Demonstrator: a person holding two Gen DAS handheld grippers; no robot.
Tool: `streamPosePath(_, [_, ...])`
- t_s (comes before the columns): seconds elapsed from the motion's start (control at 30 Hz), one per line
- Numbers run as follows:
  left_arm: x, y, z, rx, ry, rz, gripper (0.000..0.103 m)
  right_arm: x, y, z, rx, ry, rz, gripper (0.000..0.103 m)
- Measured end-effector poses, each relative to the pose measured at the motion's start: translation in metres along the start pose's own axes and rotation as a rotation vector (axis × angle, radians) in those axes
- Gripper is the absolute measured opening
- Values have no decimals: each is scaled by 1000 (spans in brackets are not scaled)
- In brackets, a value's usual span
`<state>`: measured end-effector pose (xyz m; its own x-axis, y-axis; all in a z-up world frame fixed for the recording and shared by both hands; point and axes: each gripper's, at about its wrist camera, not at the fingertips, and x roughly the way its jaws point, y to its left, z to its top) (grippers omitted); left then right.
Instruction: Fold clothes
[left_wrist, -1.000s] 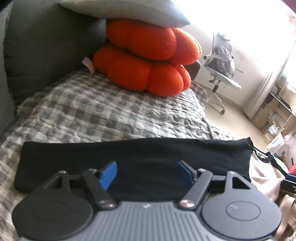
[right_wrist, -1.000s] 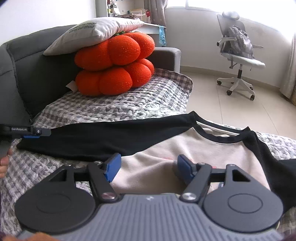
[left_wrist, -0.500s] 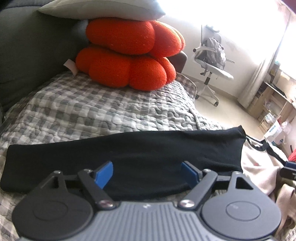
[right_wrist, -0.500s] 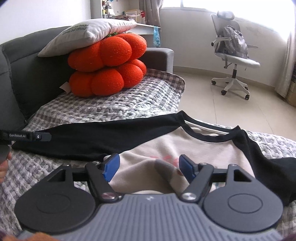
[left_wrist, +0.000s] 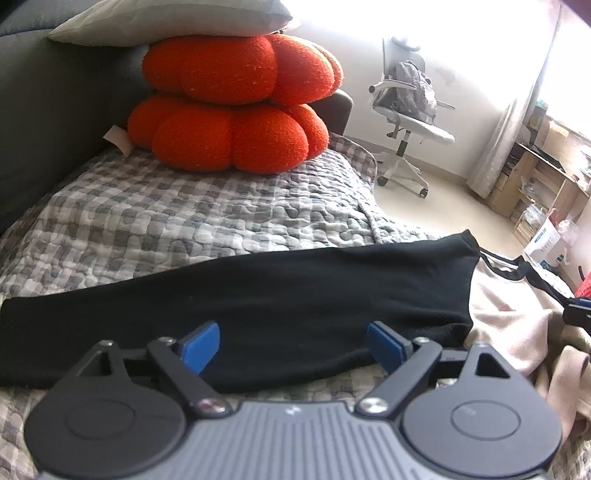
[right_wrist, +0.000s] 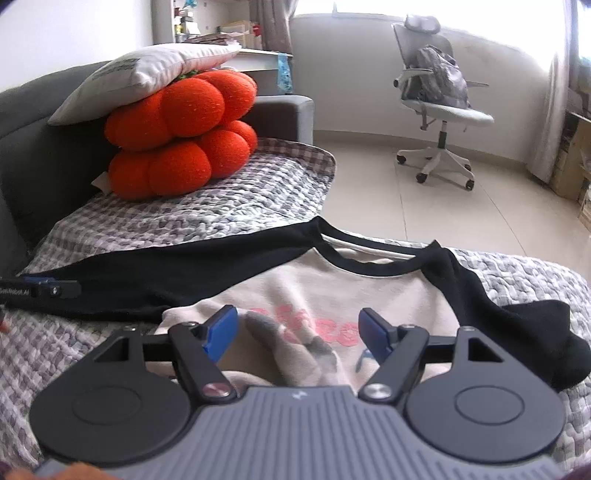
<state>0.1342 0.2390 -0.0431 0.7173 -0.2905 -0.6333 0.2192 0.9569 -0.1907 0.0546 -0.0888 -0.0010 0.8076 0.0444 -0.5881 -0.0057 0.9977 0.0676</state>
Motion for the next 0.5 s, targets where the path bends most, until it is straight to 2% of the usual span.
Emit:
streamPosePath(0.3, [-2, -22, -2, 34, -7, -9, 89, -9, -22, 8, 11, -3, -14, 76])
streamPosePath(0.5, [-5, -56, -10, 115, -28, -44, 90, -22, -56, 10, 58, -21, -34, 77])
